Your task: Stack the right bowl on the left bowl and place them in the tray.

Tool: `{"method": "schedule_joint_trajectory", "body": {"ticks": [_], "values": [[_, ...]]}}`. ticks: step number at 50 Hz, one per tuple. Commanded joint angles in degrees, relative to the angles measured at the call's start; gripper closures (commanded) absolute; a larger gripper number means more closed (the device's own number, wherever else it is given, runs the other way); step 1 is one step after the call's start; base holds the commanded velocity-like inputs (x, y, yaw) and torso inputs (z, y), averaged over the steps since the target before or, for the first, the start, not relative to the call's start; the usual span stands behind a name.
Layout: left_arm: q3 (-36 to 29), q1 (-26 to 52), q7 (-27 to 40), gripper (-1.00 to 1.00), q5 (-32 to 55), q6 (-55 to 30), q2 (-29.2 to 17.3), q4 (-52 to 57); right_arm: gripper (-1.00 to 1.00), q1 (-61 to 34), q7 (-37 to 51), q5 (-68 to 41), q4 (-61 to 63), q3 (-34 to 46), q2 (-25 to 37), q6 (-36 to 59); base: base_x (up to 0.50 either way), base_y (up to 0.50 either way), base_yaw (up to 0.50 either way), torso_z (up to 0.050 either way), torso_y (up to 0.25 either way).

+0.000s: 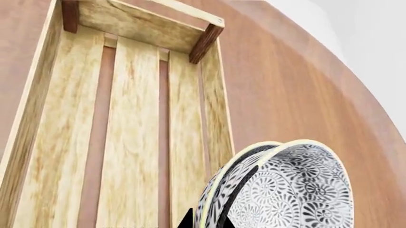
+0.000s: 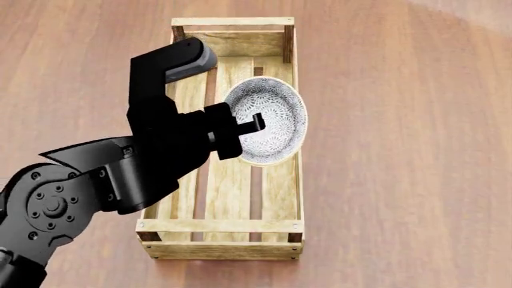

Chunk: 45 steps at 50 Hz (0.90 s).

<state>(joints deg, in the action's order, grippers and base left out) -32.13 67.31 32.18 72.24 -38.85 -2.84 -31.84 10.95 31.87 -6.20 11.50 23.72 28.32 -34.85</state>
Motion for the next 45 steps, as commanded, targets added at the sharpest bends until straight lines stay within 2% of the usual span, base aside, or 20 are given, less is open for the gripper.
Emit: {"method": "schedule_joint_trajectory", "body": {"ticks": [1,28,41,45], "values": [[0.3,1.1,-3.4,1.00,-0.2,4.2,1.7,-4.6,-1.00,0.0,-1.1,0.9,-0.7,-1.1,-0.9,-0.5,0.00,0.00,0.00,0.000,0.000],[-8.0,3.6,-8.2,1.00,3.7,10.4,2.5,-14.7,-1.00,-0.4,-1.1,0.5,-2.2,-1.0,-0.9,-1.0,0.00,0.00,0.00,0.000,0.001],[-18.8,6.0,-9.5,1.00,11.6,15.8,2.7,-20.7,-1.00,-0.5,-1.1,0.1,-2.8,-1.0,-0.9,-1.4,0.00,0.00,0.00,0.000,0.001],[-25.3,6.9,-10.6,1.00,16.9,18.7,2.8,-23.8,-1.00,-0.4,-1.0,-0.1,-3.0,-1.1,-0.8,-1.6,0.00,0.00,0.00,0.000,0.002]]}}
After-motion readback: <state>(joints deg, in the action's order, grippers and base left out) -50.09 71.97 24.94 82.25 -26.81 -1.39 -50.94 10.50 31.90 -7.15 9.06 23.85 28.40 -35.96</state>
